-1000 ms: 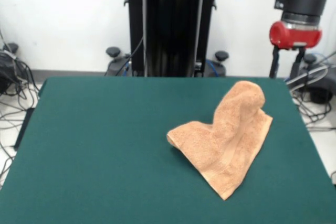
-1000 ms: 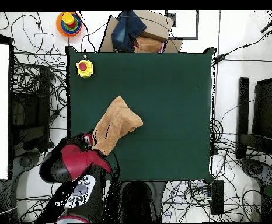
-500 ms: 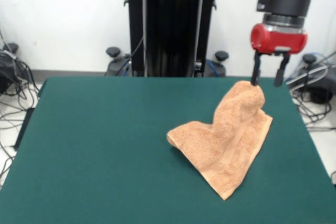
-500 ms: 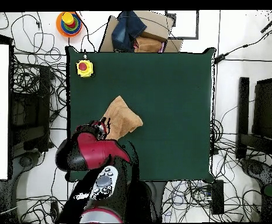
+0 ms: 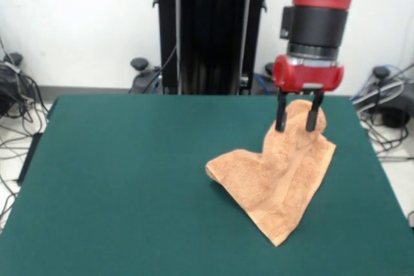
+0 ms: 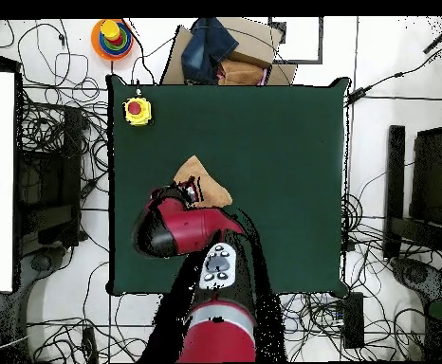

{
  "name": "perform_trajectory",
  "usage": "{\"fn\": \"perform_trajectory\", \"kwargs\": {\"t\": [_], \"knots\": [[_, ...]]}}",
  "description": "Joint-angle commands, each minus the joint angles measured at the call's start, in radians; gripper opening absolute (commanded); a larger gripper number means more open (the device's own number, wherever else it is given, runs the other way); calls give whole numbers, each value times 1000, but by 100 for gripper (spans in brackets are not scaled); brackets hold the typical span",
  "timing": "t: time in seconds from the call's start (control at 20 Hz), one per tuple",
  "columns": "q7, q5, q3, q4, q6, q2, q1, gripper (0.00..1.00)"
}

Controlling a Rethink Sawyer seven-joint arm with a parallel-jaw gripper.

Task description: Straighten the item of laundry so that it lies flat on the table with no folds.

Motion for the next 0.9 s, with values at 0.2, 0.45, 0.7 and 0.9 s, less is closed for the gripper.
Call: {"fn": "perform_trajectory", "kwargs": {"t": [0.2, 0.45, 0.7, 0.9], "knots": [[-22, -132, 136, -134, 102, 147, -68, 100], [-72, -147, 345, -66, 260, 137, -254, 100], [-140, -89, 622, 29, 444, 175, -468, 100], [-184, -102, 751, 43, 468, 272, -580, 100]]}}
